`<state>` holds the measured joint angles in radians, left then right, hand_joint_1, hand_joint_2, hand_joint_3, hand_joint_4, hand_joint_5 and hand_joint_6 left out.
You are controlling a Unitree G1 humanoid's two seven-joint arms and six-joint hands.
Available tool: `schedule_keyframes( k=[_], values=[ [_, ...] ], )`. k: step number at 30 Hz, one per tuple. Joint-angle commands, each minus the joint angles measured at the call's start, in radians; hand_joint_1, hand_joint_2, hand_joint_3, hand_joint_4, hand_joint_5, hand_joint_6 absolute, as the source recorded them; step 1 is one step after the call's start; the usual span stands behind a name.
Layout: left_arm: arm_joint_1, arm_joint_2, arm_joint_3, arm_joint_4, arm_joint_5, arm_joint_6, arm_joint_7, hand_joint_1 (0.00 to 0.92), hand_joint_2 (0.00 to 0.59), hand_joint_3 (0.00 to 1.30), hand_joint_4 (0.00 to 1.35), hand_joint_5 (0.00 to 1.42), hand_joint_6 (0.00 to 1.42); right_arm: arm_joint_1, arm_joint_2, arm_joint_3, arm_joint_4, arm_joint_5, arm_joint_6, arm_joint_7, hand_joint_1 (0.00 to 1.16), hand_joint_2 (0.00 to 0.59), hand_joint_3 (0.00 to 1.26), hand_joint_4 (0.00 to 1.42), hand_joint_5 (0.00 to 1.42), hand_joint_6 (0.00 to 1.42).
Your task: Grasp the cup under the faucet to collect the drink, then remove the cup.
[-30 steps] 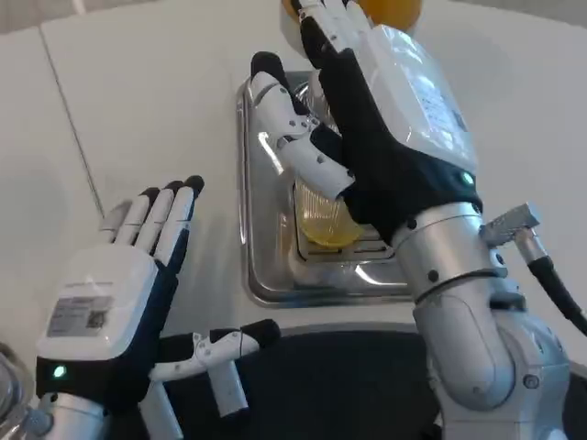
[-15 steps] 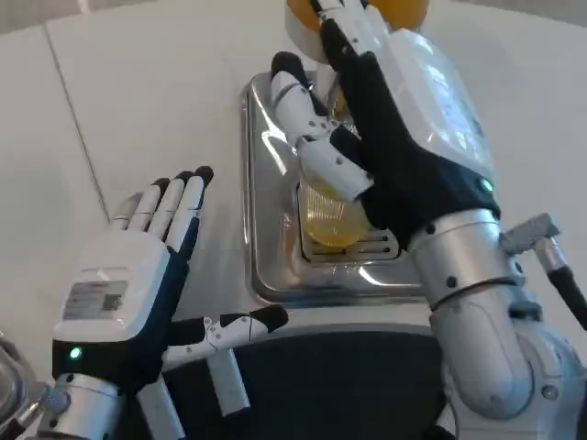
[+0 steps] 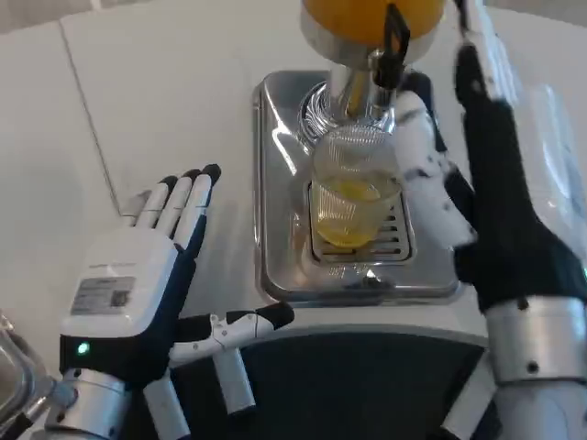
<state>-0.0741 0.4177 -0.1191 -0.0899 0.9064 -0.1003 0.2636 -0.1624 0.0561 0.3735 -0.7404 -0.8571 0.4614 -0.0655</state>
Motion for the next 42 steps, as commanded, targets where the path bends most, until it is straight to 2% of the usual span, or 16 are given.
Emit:
schedule_keyframes(
  k=[1, 5, 9, 11, 13, 16, 19, 22, 26, 28, 32, 36, 42],
  values=[
    [0.016, 0.002, -0.013, 0.004, -0.01, -0.007, 0.009, 0.047, 0.045, 0.0, 0.0, 0.03, 0.08, 0.088, 0.135, 0.025, -0.031, 0.09, -0.009, -0.116, 0.03, 0.576, 0.0, 0.0, 0.0, 0.0],
    [0.006, -0.004, -0.019, 0.006, -0.014, -0.005, 0.007, 0.044, 0.045, 0.0, 0.0, 0.03, 0.08, 0.088, 0.113, 0.031, -0.038, 0.155, -0.004, -0.151, 0.06, 0.556, 0.0, 0.0, 0.0, 0.0],
    [-0.011, -0.012, -0.025, 0.018, -0.028, -0.002, 0.001, 0.042, 0.045, 0.0, 0.0, 0.03, 0.08, 0.087, 0.06, 0.028, -0.063, 0.191, 0.011, -0.12, 0.09, 0.542, 0.0, 0.0, 0.0, 0.0],
    [-0.023, -0.014, -0.028, 0.028, -0.037, -0.005, 0.004, 0.041, 0.045, 0.0, 0.0, 0.03, 0.08, 0.111, -0.01, 0.027, -0.101, 0.177, 0.003, -0.065, 0.16, 0.524, 0.0, 0.0, 0.0, 0.0],
    [-0.035, -0.013, -0.033, 0.038, -0.048, -0.011, 0.002, 0.041, 0.045, 0.0, 0.0, 0.03, 0.08, 0.134, -0.055, 0.024, -0.131, 0.156, -0.009, -0.013, 0.21, 0.517, 0.0, 0.0, 0.0, 0.0],
    [-0.049, -0.011, -0.04, 0.046, -0.057, -0.013, -0.007, 0.016, 0.038, 0.0, 0.0, 0.03, 0.08, 0.204, -0.174, 0.003, -0.191, 0.105, -0.078, 0.088, 0.27, 0.503, 0.0, 0.0, 0.0, 0.0],
    [-0.061, -0.017, -0.045, 0.049, -0.061, -0.014, 0.001, 0.011, 0.038, 0.0, 0.0, 0.03, 0.08, 0.285, -0.26, -0.034, -0.226, 0.091, -0.164, 0.126, 0.32, 0.501, 0.0, 0.0, 0.0, 0.0],
    [-0.073, -0.024, -0.051, 0.057, -0.065, -0.011, 0.006, 0.009, 0.036, 0.0, 0.0, 0.03, 0.08, 0.374, -0.313, -0.084, -0.238, 0.104, -0.262, 0.127, 0.38, 0.494, 0.0, 0.0, 0.0, 0.0],
    [-0.097, -0.036, -0.066, 0.084, -0.066, -0.003, 0.014, 0.009, 0.037, 0.0, 0.0, 0.03, 0.08, 0.481, -0.343, -0.154, -0.236, 0.133, -0.37, 0.111, 0.39, 0.488, 0.0, 0.0, 0.0, 0.0],
    [-0.111, -0.045, -0.076, 0.102, -0.064, -0.001, 0.02, 0.008, 0.037, 0.0, 0.0, 0.03, 0.08, 0.556, -0.366, -0.21, -0.231, 0.146, -0.44, 0.102, 0.39, 0.474, 0.0, 0.0, 0.0, 0.0],
    [-0.152, -0.069, -0.095, 0.149, -0.064, 0.001, 0.035, 0.008, 0.037, 0.0, 0.0, 0.03, 0.08, 0.647, -0.398, -0.292, -0.208, 0.136, -0.555, 0.1, 0.39, 0.458, 0.0, 0.0, 0.0, 0.0],
    [-0.188, -0.092, -0.106, 0.193, -0.074, 0.0, 0.059, 0.018, 0.036, 0.0, 0.0, 0.04, 0.08, 0.696, -0.408, -0.323, -0.184, 0.114, -0.622, 0.111, 0.39, 0.456, 0.0, 0.0, 0.0, 0.0],
    [-0.244, -0.132, -0.109, 0.276, -0.093, -0.002, 0.124, 0.083, 0.02, 0.0, 0.0, 0.1, 0.14, 0.728, -0.392, -0.337, -0.185, 0.131, -0.641, 0.153, 0.39, 0.454, 0.0, 0.0, 0.0, 0.0]
  ],
)
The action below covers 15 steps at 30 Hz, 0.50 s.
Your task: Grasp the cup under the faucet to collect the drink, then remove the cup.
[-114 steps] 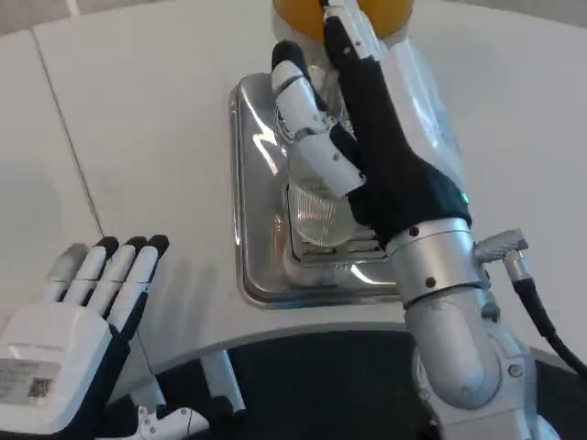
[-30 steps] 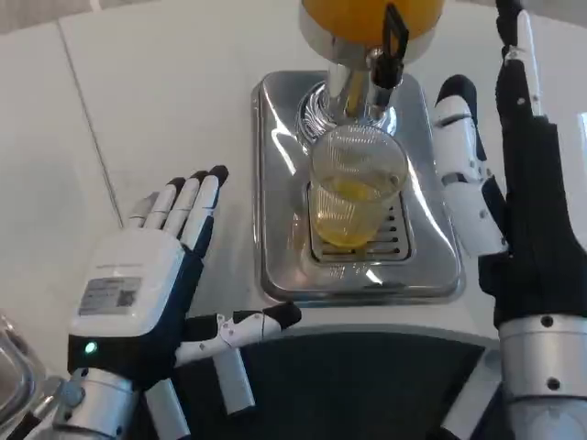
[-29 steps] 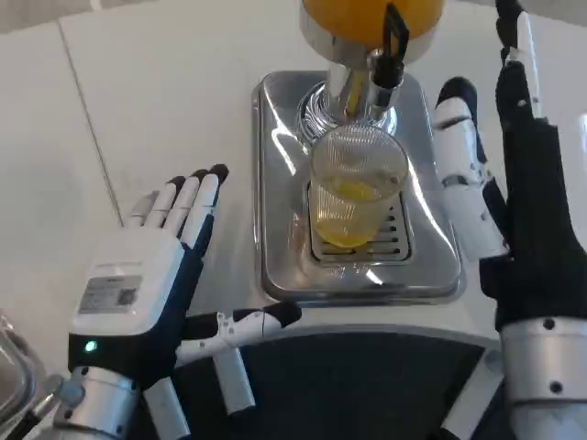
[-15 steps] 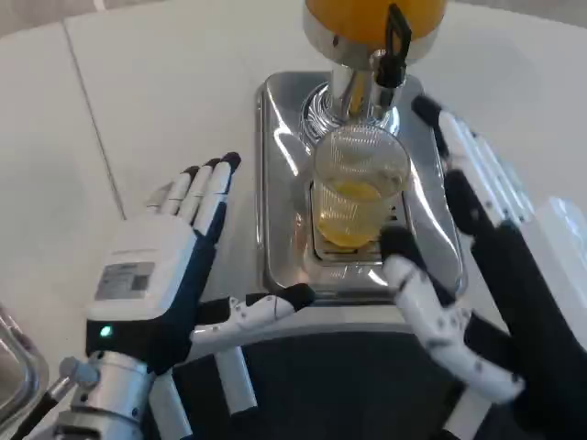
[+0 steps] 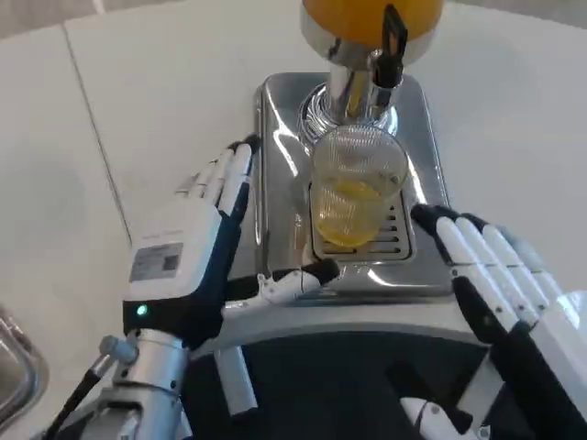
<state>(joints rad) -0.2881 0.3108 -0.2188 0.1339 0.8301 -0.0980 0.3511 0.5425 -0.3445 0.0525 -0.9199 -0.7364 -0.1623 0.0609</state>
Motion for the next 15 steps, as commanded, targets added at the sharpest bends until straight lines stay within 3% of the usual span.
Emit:
schedule_keyframes(
  k=[1, 10, 15],
  values=[
    [-0.04, -0.032, -0.009, 0.064, -0.024, -0.008, 0.043, 0.086, 0.02, 0.0, 0.0, 0.11, 0.14, 0.023, 0.01, -0.019, -0.012, 0.013, -0.015, 0.037, 0.39, 0.453, 0.0, 0.0, 0.0, 0.0],
    [-0.086, -0.057, -0.014, 0.138, -0.112, -0.085, 0.056, 0.134, 0.016, 0.0, 0.0, 0.15, 0.18, 0.005, 0.043, -0.052, -0.048, 0.041, 0.01, 0.111, 0.38, 0.442, 0.0, 0.0, 0.0, 0.0],
    [-0.082, -0.05, -0.029, 0.145, -0.124, -0.143, 0.056, 0.135, 0.015, 0.0, 0.0, 0.16, 0.18, 0.03, 0.055, -0.072, -0.035, 0.054, -0.013, 0.109, 0.37, 0.435, 0.0, 0.0, 0.0, 0.0]
  ],
)
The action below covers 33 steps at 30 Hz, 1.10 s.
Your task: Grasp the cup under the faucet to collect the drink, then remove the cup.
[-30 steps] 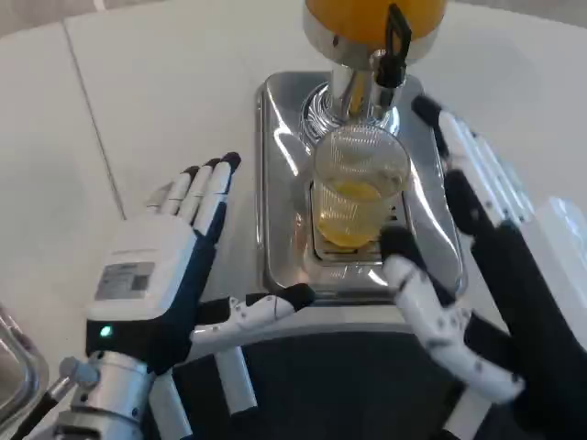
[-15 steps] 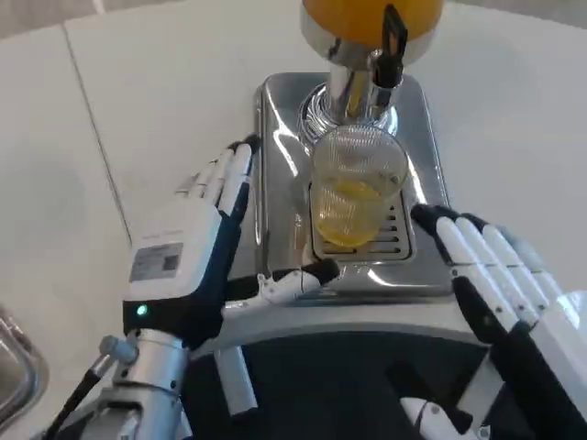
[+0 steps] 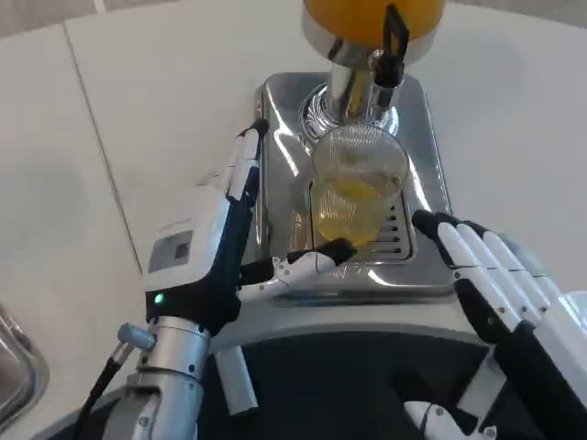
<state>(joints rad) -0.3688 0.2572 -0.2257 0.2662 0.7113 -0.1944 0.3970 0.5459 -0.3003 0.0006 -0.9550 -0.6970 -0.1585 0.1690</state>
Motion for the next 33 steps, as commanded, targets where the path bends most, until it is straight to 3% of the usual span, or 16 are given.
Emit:
schedule_keyframes(
  k=[1, 17, 33],
  values=[
    [0.0, 0.001, -0.025, 0.015, -0.004, -0.049, 0.011, 0.136, 0.015, 0.0, 0.0, 0.17, 0.18, 0.034, 0.015, -0.022, 0.0, 0.018, -0.02, -0.001, 0.37, 0.435, 0.0, 0.0, 0.0, 0.0],
    [-0.109, -0.047, -0.063, 0.15, 0.0, -0.047, 0.046, 0.192, 0.017, 0.0, 0.0, 0.24, 0.25, 0.061, 0.07, -0.018, -0.041, 0.021, -0.014, 0.027, 0.35, 0.416, 0.0, 0.0, 0.0, 0.0],
    [-0.187, -0.068, -0.096, 0.239, -0.013, -0.08, 0.047, 0.2, 0.021, 0.0, 0.0, 0.27, 0.28, 0.007, 0.108, 0.009, -0.04, -0.002, 0.033, 0.082, 0.36, 0.408, 0.0, 0.0, 0.0, 0.0]
  ],
)
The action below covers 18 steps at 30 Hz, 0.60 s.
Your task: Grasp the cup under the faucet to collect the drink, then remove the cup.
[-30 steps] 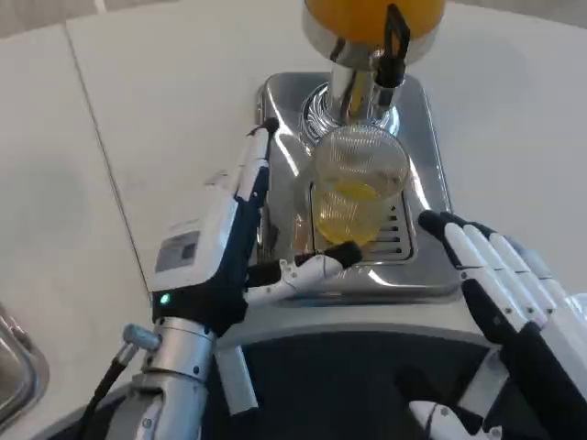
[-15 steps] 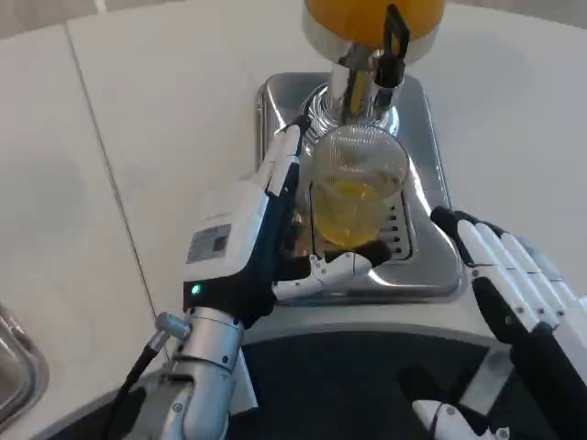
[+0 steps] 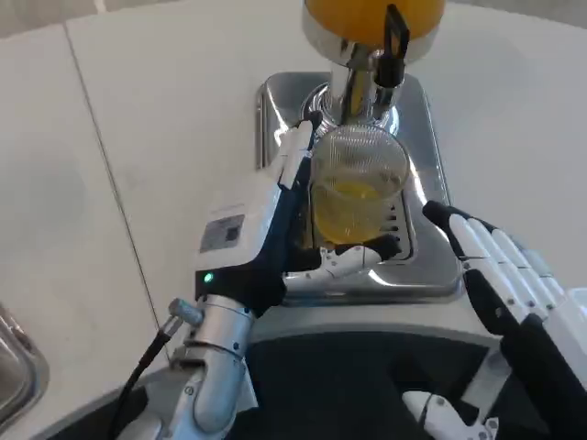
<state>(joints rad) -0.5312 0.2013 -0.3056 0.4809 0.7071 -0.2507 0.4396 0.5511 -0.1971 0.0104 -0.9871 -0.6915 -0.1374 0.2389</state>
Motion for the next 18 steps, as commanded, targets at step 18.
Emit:
schedule_keyframes(
  k=[18],
  values=[
    [-0.105, -0.091, -0.065, 0.129, 0.029, 0.072, 0.061, 0.266, 0.037, 0.1, 0.14, 0.49, 0.55, -0.015, 0.012, -0.008, -0.009, 0.014, 0.054, 0.04, 0.36, 0.408, 0.0, 0.0, 0.0, 0.0]
  ],
)
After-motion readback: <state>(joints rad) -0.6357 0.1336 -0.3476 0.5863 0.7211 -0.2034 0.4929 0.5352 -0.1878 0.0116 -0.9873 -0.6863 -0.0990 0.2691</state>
